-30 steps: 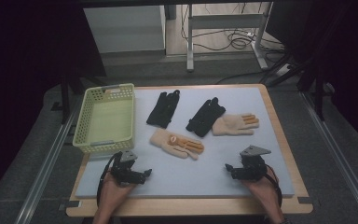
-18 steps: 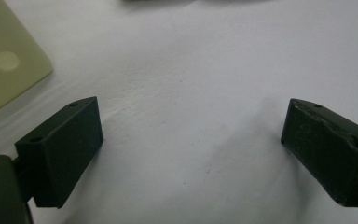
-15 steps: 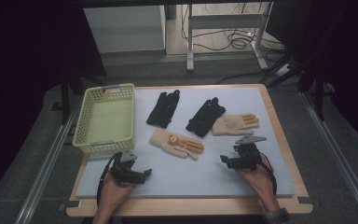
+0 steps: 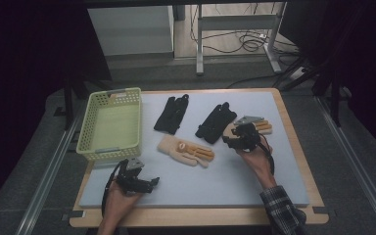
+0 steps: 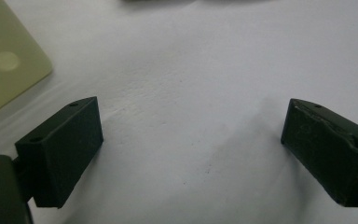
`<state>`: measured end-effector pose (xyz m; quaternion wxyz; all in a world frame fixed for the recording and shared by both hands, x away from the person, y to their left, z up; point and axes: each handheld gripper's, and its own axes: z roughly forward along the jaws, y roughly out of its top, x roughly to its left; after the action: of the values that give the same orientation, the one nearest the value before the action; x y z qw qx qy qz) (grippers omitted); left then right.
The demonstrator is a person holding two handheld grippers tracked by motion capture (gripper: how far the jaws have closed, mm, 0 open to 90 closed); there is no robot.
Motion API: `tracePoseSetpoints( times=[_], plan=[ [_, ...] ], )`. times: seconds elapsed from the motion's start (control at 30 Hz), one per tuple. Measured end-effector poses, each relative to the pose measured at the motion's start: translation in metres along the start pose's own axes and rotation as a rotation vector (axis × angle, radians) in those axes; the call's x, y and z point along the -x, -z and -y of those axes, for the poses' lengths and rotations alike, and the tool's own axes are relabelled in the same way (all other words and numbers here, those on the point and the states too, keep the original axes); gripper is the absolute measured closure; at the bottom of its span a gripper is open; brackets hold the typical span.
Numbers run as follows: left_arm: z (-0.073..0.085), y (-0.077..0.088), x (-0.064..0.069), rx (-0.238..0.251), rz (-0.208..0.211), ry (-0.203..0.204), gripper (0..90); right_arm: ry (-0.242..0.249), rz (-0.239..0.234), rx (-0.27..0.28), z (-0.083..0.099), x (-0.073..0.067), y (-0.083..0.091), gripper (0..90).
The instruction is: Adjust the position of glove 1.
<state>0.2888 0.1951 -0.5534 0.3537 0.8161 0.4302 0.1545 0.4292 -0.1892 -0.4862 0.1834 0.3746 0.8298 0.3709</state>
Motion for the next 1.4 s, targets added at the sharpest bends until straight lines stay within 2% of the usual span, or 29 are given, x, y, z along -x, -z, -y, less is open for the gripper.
tracePoseSetpoints(
  times=[0.1,0.3,0.37,0.53,0.67,0.73,0.87,0.93,1.07,1.17,1.27,1.4],
  plan=[
    [0.0,0.0,0.0,-0.001,0.001,-0.001,5.8,0.023,0.015,0.005,-0.016,0.004,-0.013,45.3],
    [0.0,0.0,0.0,-0.001,0.001,0.0,5.8,0.025,0.038,-0.023,-0.039,0.015,-0.041,31.7],
    [0.0,0.0,0.0,-0.001,0.002,0.0,5.8,0.01,0.039,-0.042,-0.043,0.019,-0.053,27.6],
    [0.0,0.0,0.0,-0.001,0.002,0.0,5.8,-0.027,0.05,-0.076,-0.045,0.023,-0.077,24.4],
    [0.0,0.0,0.0,-0.001,0.001,-0.001,5.8,-0.03,0.101,-0.166,-0.044,0.022,-0.099,26.6],
    [0.0,0.0,0.0,-0.002,0.001,-0.001,5.8,-0.099,0.066,-0.168,-0.044,0.025,-0.1,33.6],
    [0.0,0.0,0.0,-0.005,0.001,-0.006,5.8,-0.078,0.073,-0.168,-0.043,0.019,-0.095,66.1],
    [0.0,0.0,0.0,-0.005,0.0,-0.006,5.8,-0.057,0.076,-0.175,-0.044,0.016,-0.094,73.9],
    [0.0,0.0,0.0,-0.006,0.002,-0.005,5.8,-0.012,0.071,-0.161,-0.049,0.016,-0.087,77.3],
    [0.0,0.0,-0.001,-0.008,0.001,-0.007,5.8,-0.006,0.017,-0.1,-0.057,0.014,-0.068,77.3],
    [0.0,0.0,-0.001,-0.008,0.0,-0.008,5.8,0.035,-0.034,-0.055,-0.065,0.0,-0.045,77.3],
    [0.0,0.0,0.0,-0.006,0.0,-0.006,5.8,0.1,-0.114,-0.019,-0.067,-0.025,-0.014,77.2]
  ],
)
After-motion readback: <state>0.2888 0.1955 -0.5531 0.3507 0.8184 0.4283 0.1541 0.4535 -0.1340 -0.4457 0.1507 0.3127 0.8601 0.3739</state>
